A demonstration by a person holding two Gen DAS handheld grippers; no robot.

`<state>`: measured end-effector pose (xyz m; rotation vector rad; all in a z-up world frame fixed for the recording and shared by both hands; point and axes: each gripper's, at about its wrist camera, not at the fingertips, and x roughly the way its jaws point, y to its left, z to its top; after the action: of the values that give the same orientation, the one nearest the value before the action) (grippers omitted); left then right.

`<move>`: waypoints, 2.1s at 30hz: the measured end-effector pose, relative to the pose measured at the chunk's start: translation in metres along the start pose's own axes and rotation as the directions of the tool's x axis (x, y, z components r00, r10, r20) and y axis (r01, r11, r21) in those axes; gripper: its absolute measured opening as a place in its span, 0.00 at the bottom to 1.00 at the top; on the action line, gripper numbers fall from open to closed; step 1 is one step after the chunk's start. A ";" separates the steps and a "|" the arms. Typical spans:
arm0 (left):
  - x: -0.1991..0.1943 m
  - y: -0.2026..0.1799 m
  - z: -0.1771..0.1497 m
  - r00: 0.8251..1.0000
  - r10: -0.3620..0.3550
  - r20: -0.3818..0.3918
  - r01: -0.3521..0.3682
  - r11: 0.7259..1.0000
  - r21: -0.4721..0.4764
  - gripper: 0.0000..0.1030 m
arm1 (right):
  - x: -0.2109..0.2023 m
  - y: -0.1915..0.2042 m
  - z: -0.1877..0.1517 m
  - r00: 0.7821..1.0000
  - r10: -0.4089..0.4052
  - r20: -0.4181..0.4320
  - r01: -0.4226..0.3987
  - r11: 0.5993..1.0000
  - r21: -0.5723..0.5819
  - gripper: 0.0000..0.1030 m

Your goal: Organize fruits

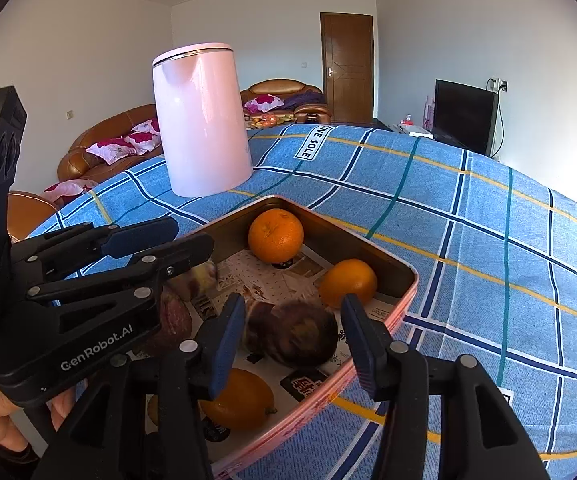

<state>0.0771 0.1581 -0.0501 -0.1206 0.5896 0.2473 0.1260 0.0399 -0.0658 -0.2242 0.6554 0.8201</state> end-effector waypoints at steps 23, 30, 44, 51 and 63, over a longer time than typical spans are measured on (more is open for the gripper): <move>-0.066 -0.001 -0.001 0.984 -0.007 0.177 0.015 0.999 -0.044 0.65 | -0.055 -0.003 -0.018 0.976 -0.143 0.165 0.138 0.990 0.036 0.72; -0.077 -0.005 -0.001 0.979 -0.008 0.204 0.016 0.999 -0.041 0.67 | -0.073 -0.004 -0.022 0.966 -0.170 0.196 0.165 0.985 0.042 0.72; -0.089 -0.011 -0.002 0.975 -0.014 0.223 0.022 0.999 -0.033 0.70 | -0.104 -0.001 -0.027 0.948 -0.201 0.246 0.195 0.980 0.047 0.73; -0.093 -0.014 -0.002 0.973 -0.018 0.229 0.025 0.999 -0.028 0.70 | -0.112 -0.001 -0.030 0.943 -0.210 0.256 0.204 0.978 0.054 0.74; -0.095 -0.019 -0.003 0.973 -0.028 0.230 0.032 0.999 -0.015 0.70 | -0.123 -0.004 -0.033 0.936 -0.220 0.274 0.208 0.975 0.072 0.75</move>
<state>0.0044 0.1207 0.0016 -0.1166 0.3546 0.2336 0.0529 -0.0512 -0.0157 -0.1344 0.3722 0.6122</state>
